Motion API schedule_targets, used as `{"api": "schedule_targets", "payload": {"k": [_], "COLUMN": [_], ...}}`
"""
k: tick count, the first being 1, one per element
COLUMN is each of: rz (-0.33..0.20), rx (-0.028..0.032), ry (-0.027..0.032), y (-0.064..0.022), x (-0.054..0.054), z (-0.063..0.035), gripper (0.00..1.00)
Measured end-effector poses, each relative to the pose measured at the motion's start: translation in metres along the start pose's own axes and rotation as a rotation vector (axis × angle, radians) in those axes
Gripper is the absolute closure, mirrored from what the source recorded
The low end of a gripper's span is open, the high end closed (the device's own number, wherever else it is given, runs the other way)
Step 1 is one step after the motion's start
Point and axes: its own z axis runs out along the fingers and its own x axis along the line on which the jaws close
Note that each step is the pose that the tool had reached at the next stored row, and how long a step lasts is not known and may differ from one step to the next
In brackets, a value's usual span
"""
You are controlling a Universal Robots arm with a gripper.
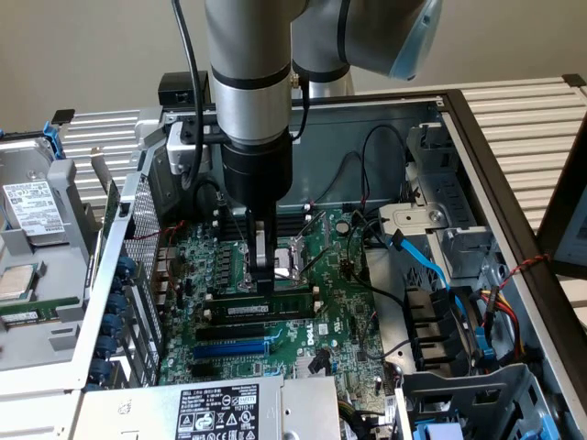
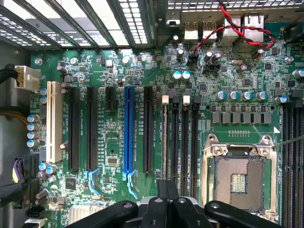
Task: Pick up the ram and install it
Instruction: 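Press down the ram until it locks into place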
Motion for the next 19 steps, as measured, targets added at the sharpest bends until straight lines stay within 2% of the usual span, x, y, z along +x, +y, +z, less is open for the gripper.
{"api": "schedule_targets", "payload": {"k": [2,5,12,16,19], "rz": [0.000,0.000,0.000,0.000,0.000], "rx": [0.0002,0.0000,0.0023,0.0054,0.0099], "ry": [0.0071,0.0075,-0.0023,-0.0026,-0.0044], "y": [0.0000,0.0002,0.0011,0.0012,0.0011], "x": [-0.0001,-0.0001,-0.0002,-0.0002,-0.0003], "z": [0.0012,0.0019,0.0023,0.0034,0.0038], "gripper": [0.90,0.90,0.90,0.90,0.90]}}
